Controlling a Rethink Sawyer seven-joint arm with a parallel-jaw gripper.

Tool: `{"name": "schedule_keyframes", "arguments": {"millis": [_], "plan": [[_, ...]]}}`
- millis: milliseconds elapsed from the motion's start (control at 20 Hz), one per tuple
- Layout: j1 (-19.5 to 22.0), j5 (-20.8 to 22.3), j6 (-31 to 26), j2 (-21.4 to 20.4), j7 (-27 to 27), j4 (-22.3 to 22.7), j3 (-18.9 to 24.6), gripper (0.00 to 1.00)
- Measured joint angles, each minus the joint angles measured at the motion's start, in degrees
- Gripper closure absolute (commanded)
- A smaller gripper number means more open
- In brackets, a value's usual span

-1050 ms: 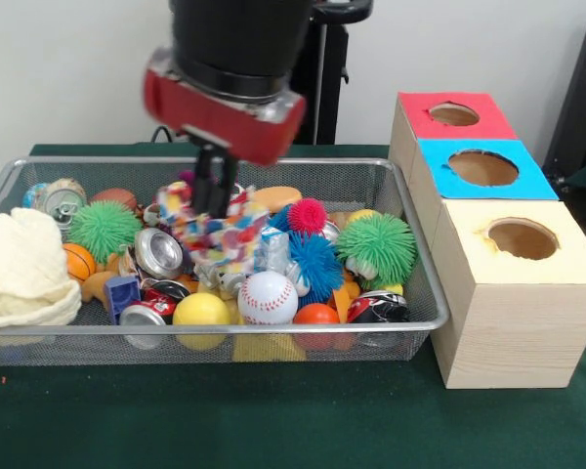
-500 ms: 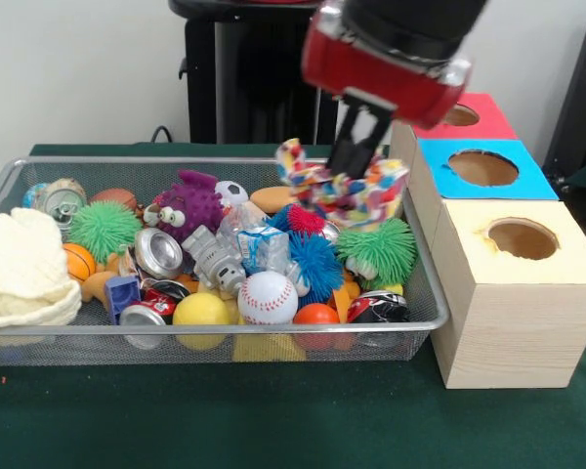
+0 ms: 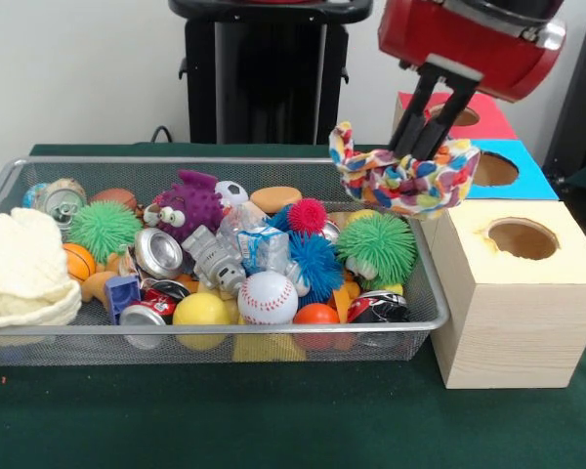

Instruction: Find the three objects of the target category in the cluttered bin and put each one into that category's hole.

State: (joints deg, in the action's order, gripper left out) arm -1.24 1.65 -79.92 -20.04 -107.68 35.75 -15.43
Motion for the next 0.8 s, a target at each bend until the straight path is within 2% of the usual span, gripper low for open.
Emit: {"name": "schedule_keyframes", "arguments": {"millis": [800], "plan": [[-3.3,0.2,0.0,-1.0,0.0,-0.3,0.0,1.0]]}}
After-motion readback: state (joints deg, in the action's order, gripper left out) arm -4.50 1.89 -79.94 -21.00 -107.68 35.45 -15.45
